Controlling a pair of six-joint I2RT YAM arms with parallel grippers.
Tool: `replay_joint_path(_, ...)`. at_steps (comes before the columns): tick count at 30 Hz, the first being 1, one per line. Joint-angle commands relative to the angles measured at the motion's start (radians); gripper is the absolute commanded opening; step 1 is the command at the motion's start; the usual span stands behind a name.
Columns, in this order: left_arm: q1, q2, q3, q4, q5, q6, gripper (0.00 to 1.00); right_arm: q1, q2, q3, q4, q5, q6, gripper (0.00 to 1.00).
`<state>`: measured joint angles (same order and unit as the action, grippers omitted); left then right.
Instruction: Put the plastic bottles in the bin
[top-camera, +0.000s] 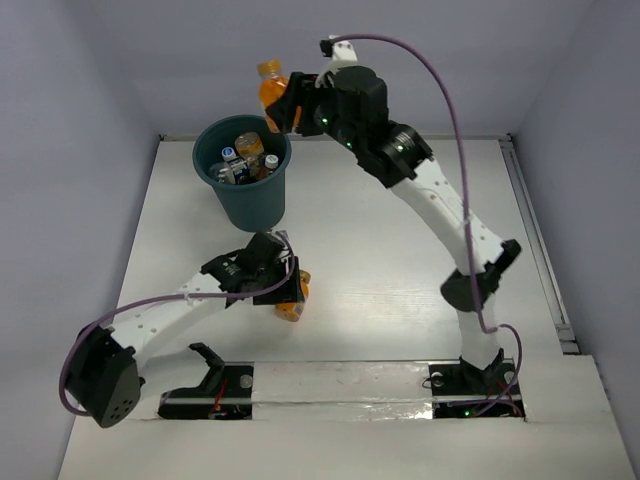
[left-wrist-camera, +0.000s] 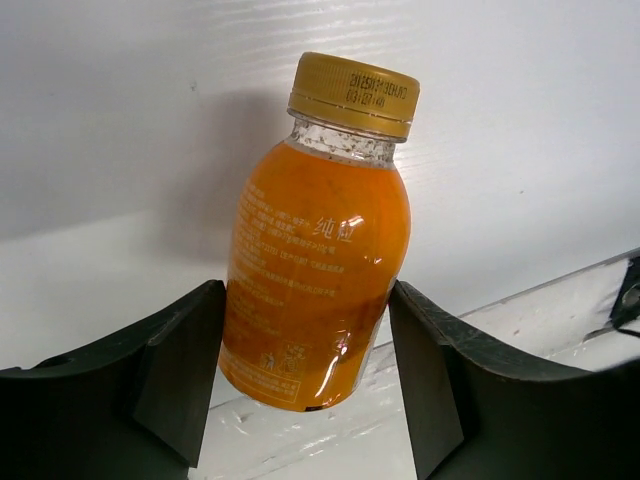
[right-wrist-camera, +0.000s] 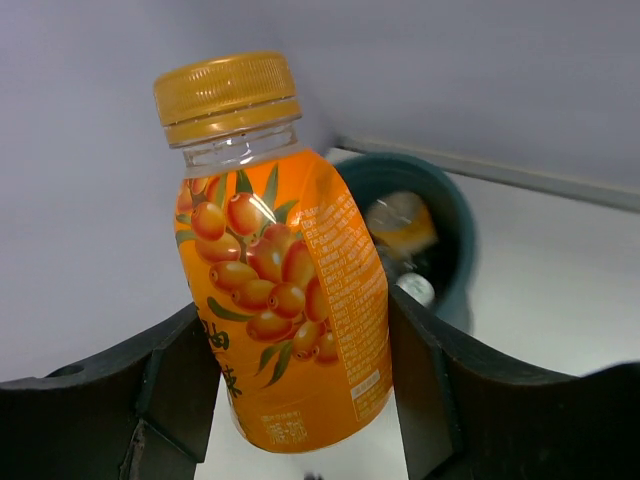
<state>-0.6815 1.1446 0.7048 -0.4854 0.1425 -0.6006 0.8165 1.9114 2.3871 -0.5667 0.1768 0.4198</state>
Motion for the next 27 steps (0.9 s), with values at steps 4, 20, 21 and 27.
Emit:
replay_joint_path(4,-0.004,-0.157,0.107,-0.13,-0.109,-0.128,0.37,-0.033,0.215,0.192,0.148,-0.324,0.042,0.44)
replay_joint_path(20,0.057,-0.306,0.546,-0.484,-0.422,-0.219,0.37,-0.071,0.356,0.167,0.222,-0.372,0.125,0.72)
replay_joint_path(21,0.071,-0.29,0.591,-0.498,-0.432,-0.203,0.37,-0.071,0.348,0.137,0.223,-0.367,0.125,0.74)
replay_joint_path(27,0.21,-0.129,0.899,-0.469,-0.442,-0.027,0.38,-0.071,0.316,0.11,0.212,-0.353,0.106,0.88)
